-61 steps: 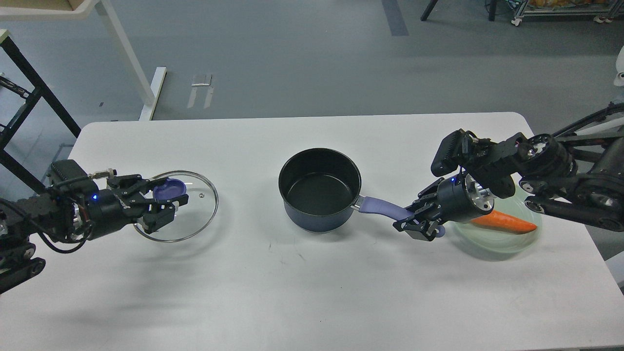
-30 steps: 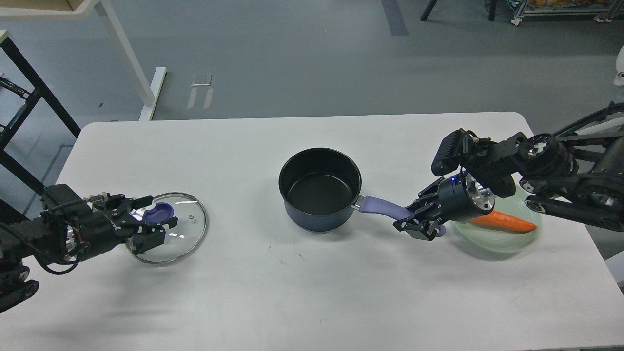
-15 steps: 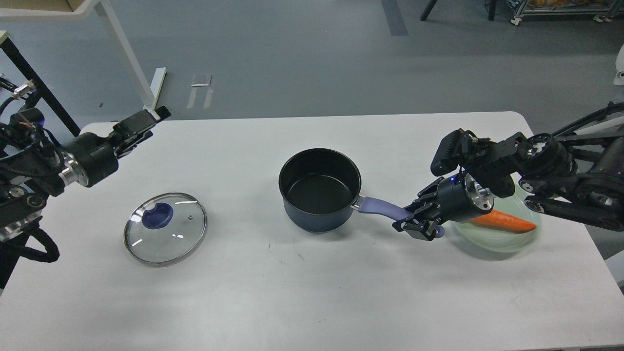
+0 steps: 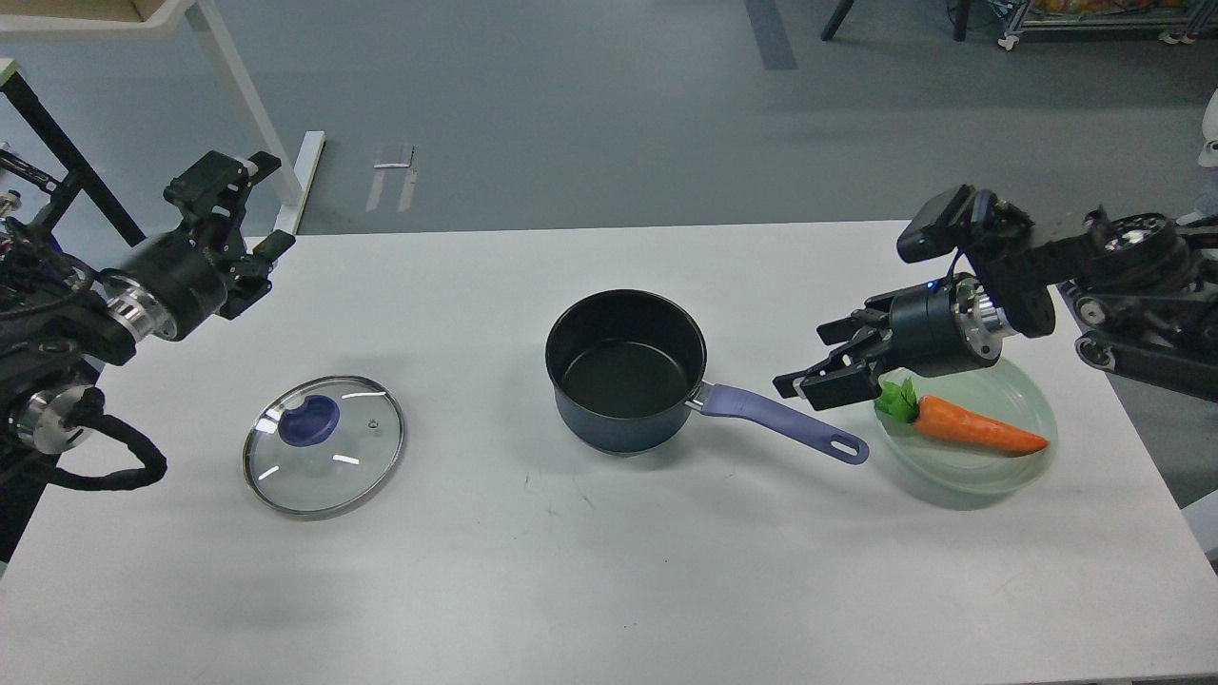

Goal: Open pot lid

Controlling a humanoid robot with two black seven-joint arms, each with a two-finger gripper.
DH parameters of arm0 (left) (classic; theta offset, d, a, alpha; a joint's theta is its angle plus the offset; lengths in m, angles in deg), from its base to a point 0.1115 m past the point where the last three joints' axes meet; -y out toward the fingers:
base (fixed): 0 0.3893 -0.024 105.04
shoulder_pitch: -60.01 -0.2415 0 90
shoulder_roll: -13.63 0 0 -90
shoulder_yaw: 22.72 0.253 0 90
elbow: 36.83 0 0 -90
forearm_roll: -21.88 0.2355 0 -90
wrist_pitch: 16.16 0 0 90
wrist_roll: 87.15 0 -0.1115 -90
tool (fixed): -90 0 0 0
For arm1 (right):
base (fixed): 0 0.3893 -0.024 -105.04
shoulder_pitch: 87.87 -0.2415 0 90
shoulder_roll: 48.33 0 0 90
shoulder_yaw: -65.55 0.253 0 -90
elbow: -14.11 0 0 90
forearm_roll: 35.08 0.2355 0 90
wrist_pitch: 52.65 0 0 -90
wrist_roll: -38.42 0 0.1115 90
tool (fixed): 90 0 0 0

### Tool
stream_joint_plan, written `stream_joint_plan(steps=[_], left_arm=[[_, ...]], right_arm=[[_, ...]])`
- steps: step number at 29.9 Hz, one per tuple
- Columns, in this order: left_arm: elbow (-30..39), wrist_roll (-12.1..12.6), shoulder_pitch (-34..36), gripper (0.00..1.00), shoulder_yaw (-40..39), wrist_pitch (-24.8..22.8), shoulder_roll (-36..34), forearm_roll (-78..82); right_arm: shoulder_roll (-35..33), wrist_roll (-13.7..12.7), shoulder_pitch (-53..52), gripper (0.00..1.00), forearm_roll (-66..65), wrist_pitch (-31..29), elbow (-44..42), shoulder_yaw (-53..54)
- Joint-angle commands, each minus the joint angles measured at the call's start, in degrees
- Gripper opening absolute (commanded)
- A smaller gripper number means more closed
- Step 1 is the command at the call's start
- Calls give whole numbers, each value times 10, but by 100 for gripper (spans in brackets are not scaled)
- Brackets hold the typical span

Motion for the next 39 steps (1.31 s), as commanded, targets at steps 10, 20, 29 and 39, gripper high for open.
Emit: stream_joint_plan(steps=[10,20,29,39], left_arm=[[-43,0,-13,99,-34,-60,43,-92],[-93,43,-91,99,-151,-149,117,-141],[-133,48,-114,99,-173,-192,147,-141],[-133,49,-120,99,-186,-190,149,-141]], right_arm=[[-94,0,111,99,510,3,-38,201],[-64,0,294,100,862,-36,-83,298],[32,0,399,100,868,-116,-162,362],[74,0,419,100,859,-106,-182,391]])
